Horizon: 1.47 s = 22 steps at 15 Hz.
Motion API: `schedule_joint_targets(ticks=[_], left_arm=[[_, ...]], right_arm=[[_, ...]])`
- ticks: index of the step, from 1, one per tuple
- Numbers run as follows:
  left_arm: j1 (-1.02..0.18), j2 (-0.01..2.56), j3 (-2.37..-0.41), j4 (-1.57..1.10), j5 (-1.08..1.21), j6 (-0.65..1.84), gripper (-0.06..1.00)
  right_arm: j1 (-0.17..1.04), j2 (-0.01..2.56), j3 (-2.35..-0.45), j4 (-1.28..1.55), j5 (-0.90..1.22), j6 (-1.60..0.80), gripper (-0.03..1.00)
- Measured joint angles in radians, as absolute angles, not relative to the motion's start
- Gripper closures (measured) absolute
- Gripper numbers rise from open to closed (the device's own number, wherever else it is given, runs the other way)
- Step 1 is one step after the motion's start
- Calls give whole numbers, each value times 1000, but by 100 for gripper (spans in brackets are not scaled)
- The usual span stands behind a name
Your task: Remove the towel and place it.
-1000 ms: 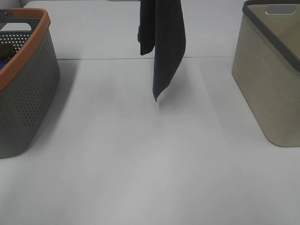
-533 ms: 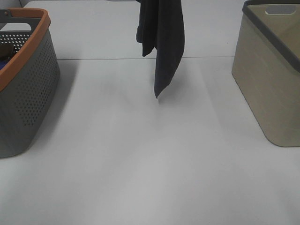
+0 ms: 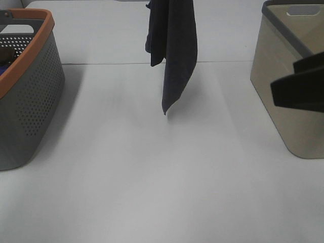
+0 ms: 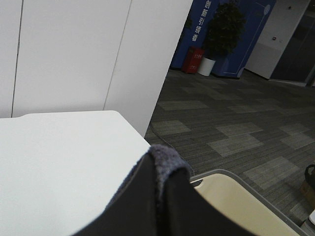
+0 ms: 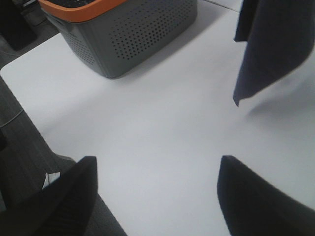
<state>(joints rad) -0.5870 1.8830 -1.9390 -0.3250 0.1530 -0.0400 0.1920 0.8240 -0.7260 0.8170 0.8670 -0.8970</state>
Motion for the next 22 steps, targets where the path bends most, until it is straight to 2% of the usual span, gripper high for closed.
schedule_joint_targets(ticks=[2,3,5,6,10,18,22], left_arm=[[-587,1883,-1939,-325,153,-40,94],[-587,1883,-1939,-325,153,-40,94],[-587,1883,-1939,-325,153,-40,94],[-587,1883,-1939,-325,153,-40,94],[-587,1883,-1939,-324,153,-40,94],[-587,1883,-1939,-324,153,-40,94],[-587,1883,-1939,-324,153,-40,94]], right_arm=[[325,926,-782,822,786,-946,31],[440,1028,-821,802,658,-972,31],[532,1121,-852,794,530,-979,31],[532,1121,-852,794,530,-979,31],[627,1327,-913,798,222,-981,31],[628,1591,-1122,821,122,-980,31],[628,1674,-1127,823,-9,-974,31]])
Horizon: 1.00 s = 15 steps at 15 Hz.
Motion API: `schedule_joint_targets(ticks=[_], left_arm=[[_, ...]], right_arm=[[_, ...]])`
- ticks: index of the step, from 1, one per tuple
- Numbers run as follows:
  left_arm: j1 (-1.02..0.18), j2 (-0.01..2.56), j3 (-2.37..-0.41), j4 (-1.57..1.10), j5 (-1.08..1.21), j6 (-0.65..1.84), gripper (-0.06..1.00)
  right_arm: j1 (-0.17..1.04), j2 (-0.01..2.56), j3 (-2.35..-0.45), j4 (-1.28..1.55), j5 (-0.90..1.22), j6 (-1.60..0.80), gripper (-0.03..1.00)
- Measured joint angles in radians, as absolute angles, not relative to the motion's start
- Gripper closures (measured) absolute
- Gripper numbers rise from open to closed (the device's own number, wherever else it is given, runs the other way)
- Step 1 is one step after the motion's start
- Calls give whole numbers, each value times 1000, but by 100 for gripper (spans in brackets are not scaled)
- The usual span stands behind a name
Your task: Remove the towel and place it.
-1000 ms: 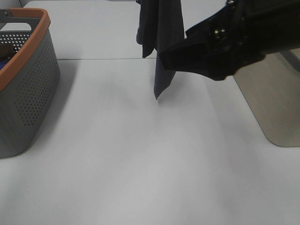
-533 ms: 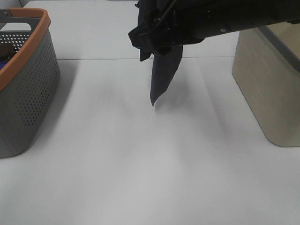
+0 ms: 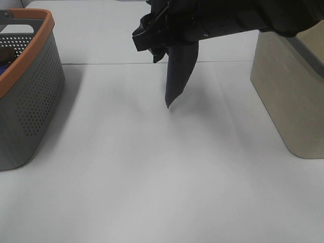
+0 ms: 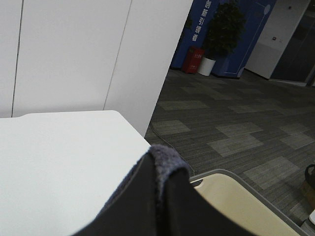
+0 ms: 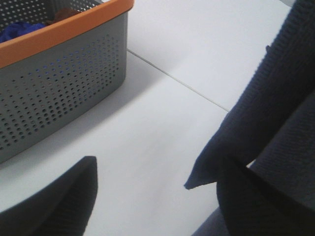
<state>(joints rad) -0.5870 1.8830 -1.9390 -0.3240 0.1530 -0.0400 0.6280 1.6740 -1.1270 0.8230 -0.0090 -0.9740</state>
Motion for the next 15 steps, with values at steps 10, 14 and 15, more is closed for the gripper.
schedule_joint_targets(ticks=[10,14,15], left_arm=[[-587,1883,-1939,-324,156,-40,94],[-587,1883,-1939,-324,169,-40,94],[-587,1883,-1939,-324,170,-40,94]], right_arm=[[628,1808,-1129,831,-221,-849,23],[628,1857,-1129,842,-280,-849,23],[628,1864,-1129,862,-307,-848,23]])
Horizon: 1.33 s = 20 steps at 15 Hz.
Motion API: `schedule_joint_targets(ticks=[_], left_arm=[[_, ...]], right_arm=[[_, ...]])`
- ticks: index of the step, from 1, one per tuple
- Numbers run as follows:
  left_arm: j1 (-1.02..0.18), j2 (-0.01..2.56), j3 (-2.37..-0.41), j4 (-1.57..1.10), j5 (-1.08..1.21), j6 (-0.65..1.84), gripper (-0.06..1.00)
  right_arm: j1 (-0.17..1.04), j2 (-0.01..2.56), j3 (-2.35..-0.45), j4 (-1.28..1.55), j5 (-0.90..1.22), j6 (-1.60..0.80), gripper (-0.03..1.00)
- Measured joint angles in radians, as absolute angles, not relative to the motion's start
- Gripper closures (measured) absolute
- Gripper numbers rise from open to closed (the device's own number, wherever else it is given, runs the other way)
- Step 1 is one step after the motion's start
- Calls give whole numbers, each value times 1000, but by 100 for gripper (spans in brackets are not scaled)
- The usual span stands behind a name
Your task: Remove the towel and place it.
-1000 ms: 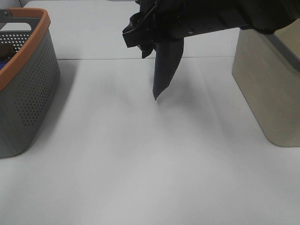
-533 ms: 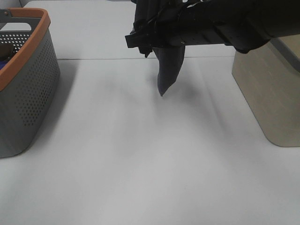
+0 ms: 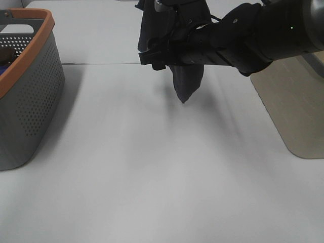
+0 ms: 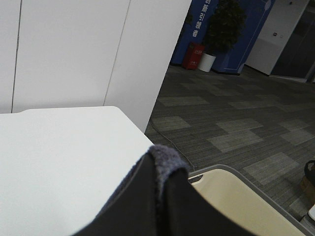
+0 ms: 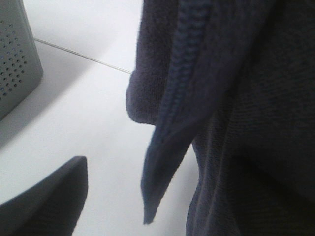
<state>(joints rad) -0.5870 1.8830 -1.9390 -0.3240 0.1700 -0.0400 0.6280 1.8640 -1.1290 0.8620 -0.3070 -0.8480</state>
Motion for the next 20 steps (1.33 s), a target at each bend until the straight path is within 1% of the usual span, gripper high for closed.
schedule_joint_targets(ticks=[2,5,8,9,10,11,12,15,18,20], left_arm=[[-587,1883,-1939,-324,171,-40,94],[-587,1883,-1939,-324,171,-40,94],[-587,1883,-1939,-324,171,-40,94],[-587,1883,-1939,-324,171,-40,94],[-587,1883,-1939,-324,171,-40,94],[-587,1883,-1939,-324,171,-40,94],[-587,1883,-1939,-324,171,-40,94],[-587,1883,-1939,-324,171,-40,94],[-587,1883,-1939,-305,171,-40,94],[-587,1883,-1939,-247,192,-40,94]], right_arm=[[628,1868,-1129,881,-361,-848,26],[628,1868,-1129,886,-393,-848,38],[628,1868,-1129,887,-397,-851,62],[628,1868,-1129,887,-390,-858,66],[628,1868,-1129,887,-371,-867,68],[628,1868,-1129,886,-335,-870,74],[628,1868,-1129,886,-335,-870,74],[628,1868,-1129,886,-317,-870,97],[628,1868,-1129,884,-226,-870,97],[628,1868,-1129,883,-119,-870,97]])
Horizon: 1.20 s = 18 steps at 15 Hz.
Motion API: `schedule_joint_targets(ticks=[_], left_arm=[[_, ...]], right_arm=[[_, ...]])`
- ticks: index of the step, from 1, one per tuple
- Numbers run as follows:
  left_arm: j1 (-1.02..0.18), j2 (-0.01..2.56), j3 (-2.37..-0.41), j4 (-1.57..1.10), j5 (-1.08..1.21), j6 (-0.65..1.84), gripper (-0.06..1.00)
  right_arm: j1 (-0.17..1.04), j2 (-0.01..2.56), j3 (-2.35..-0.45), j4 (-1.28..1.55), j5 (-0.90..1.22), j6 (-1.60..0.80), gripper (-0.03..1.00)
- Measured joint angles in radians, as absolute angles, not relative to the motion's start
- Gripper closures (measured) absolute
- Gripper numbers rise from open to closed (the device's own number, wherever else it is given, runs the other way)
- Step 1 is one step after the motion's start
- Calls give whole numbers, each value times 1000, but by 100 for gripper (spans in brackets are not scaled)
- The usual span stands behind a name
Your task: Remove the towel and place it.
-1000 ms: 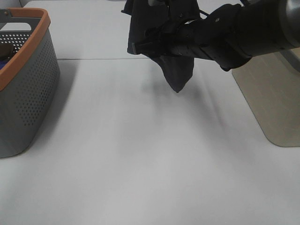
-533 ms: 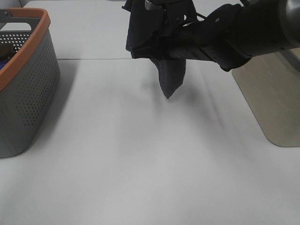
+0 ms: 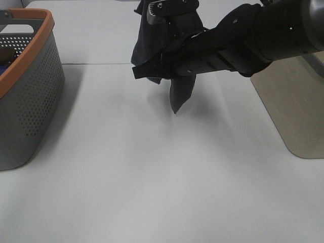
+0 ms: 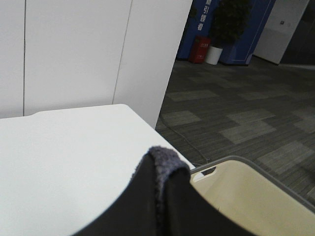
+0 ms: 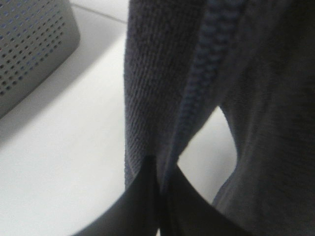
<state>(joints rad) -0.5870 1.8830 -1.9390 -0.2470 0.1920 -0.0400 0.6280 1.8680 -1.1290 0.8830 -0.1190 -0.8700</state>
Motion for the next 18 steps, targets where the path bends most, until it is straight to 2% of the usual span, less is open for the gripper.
schedule_joint_targets(ticks=[3,8,12,15,18], left_arm=[[-574,1888,-1939,-191,270,-40,94],[-474,1890,-1939,-180,417,-44,94],[-428,1890,-1939,-176,548,-44,94],[-423,1890,-1939,-143,656,-44,94],[-423,1890,-1939,-83,777,-55,94]], right_arm=[[628,1865,-1130,876,67,-869,97],[628,1720,-1130,764,328,-746,97],[628,1613,-1153,384,558,-390,97],[628,1597,-1278,41,757,-81,97],[628,1597,-1400,-208,879,70,97]])
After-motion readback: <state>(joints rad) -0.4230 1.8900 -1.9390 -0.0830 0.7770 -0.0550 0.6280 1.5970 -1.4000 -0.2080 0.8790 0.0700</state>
